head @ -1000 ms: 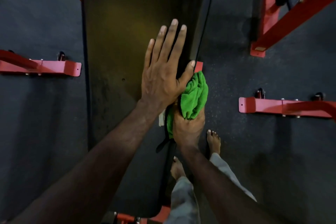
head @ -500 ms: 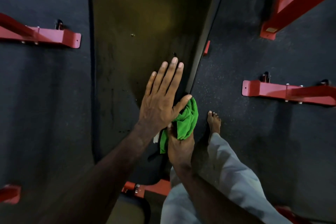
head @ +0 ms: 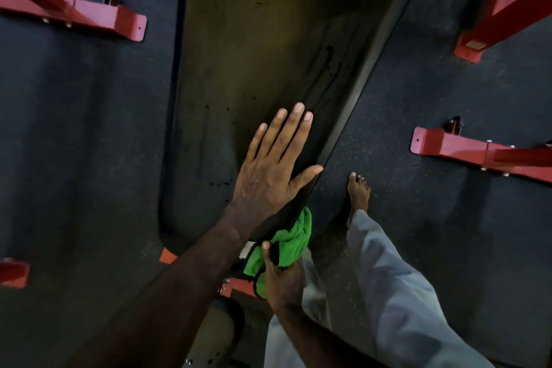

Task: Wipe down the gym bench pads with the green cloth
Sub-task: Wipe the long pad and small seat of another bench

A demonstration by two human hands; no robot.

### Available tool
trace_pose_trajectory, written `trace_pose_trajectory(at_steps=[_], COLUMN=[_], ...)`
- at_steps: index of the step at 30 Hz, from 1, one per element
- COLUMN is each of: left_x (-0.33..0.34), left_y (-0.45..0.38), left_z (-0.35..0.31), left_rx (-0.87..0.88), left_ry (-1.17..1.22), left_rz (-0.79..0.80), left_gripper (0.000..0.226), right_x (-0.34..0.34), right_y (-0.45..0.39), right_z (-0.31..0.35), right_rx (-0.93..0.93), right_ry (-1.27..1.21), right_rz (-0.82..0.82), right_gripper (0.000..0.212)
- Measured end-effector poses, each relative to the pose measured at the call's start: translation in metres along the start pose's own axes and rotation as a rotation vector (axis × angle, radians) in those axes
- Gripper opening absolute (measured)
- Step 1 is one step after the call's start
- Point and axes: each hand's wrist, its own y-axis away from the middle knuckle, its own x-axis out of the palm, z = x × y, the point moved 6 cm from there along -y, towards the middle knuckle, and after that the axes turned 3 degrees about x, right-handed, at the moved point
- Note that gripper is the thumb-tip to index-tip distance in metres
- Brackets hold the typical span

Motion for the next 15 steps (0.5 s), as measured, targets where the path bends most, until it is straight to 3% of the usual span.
trace_pose_trajectory(at_steps=[8,11,15], left_x=[0.003,0.008,0.014], left_y=[0.019,0.035,0.055], left_z=[0.001,0.002,0.002], left_rx=[-0.056,-0.099,-0.165], left_ry=[0.03,0.051,0.078], left_rz=[0.016,0.033,0.049], left_gripper=[0.079,0.081,0.082], right_x=[0.004,-0.005,-0.015], right_y=[-0.003,-0.012,-0.014], right_z=[-0.018,-0.01,0.015], right_rx=[-0.016,-0.055,-0.134], right_ry=[0.052,0.036,0.003], right_rz=[0.092,0.076,0.121], right_gripper=[0.088,0.094,0.076])
